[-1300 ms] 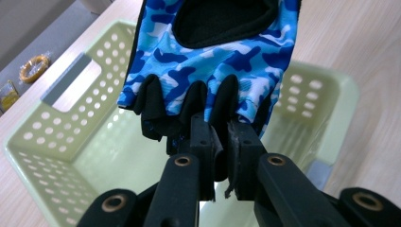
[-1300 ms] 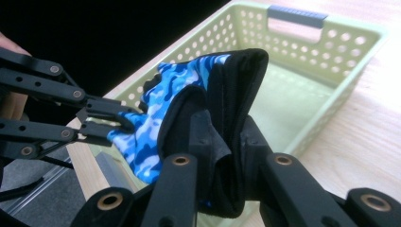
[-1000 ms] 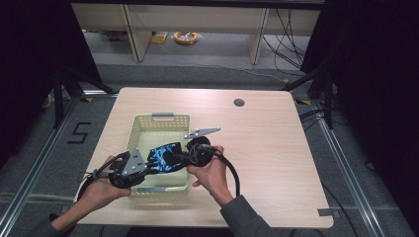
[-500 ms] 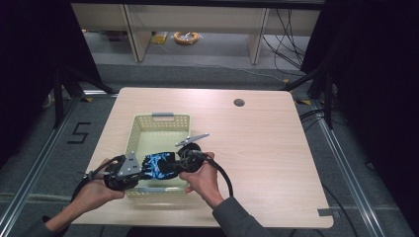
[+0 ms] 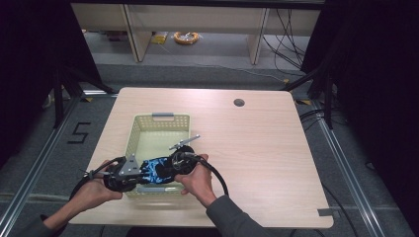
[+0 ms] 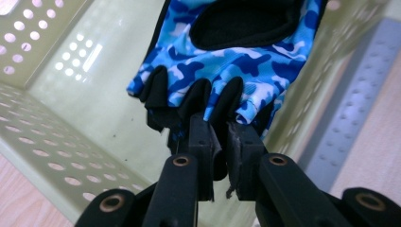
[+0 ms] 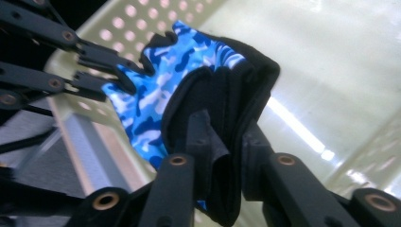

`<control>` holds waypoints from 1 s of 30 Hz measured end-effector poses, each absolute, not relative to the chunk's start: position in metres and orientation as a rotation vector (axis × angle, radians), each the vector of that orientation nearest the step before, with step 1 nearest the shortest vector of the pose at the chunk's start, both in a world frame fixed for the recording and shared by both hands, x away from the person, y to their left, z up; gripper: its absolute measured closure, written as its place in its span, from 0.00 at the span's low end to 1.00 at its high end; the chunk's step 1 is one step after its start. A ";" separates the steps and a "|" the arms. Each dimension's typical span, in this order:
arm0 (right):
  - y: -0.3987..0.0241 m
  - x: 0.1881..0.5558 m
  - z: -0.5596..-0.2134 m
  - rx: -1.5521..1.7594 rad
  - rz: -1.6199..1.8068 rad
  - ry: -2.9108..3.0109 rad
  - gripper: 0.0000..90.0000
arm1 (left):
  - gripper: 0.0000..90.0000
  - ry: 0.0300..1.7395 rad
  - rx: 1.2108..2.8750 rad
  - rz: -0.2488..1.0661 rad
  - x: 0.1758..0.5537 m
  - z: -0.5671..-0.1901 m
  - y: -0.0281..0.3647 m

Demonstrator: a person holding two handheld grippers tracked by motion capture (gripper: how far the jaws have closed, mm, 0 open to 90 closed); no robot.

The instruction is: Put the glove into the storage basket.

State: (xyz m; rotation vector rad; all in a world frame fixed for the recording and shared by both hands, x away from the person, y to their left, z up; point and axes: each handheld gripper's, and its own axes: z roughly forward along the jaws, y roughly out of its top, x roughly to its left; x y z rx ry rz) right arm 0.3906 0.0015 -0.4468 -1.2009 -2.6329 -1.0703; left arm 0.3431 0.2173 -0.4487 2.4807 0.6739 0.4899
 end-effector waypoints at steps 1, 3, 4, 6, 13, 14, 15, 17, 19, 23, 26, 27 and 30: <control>0.002 0.390 -0.447 -1.222 -1.051 -2.630 0.83 | 0.90 0.669 2.491 0.476 0.344 -0.450 0.217; 0.003 0.392 -0.450 -1.197 -1.052 -2.686 0.74 | 0.88 0.668 2.504 0.469 0.346 -0.449 0.218; 0.004 0.391 -0.450 -1.231 -1.007 -2.701 0.69 | 0.88 0.672 2.503 0.475 0.347 -0.449 0.218; 0.006 0.392 -0.450 -1.256 -0.993 -2.712 0.63 | 0.88 0.691 2.506 0.461 0.346 -0.449 0.218; 0.006 0.394 -0.446 -1.268 -0.981 -2.736 0.54 | 0.83 0.671 2.556 0.489 0.348 -0.447 0.217; 0.005 0.394 -0.444 -1.293 -0.968 -2.732 0.53 | 0.82 0.672 2.553 0.511 0.347 -0.448 0.217; 0.005 0.394 -0.444 -1.293 -0.968 -2.732 0.53 | 0.82 0.672 2.553 0.511 0.347 -0.448 0.217; 0.004 0.395 -0.441 -1.298 -0.963 -2.726 0.50 | 0.82 0.671 2.569 0.502 0.347 -0.448 0.219; 0.003 0.397 -0.440 -1.255 -1.013 -2.765 0.48 | 0.79 0.685 2.556 0.509 0.348 -0.448 0.220; 0.003 0.394 -0.430 -1.296 -1.019 -2.777 0.46 | 0.71 0.687 2.559 0.500 0.350 -0.444 0.223; 0.002 0.395 -0.423 -1.295 -1.073 -2.776 0.45 | 0.67 0.715 2.540 0.503 0.350 -0.441 0.224; -0.001 0.396 -0.422 -1.219 -1.137 -2.770 0.46 | 0.66 0.706 2.550 0.506 0.351 -0.438 0.226; -0.007 0.396 -0.414 -1.227 -1.178 -2.788 0.45 | 0.64 0.712 2.536 0.522 0.351 -0.434 0.226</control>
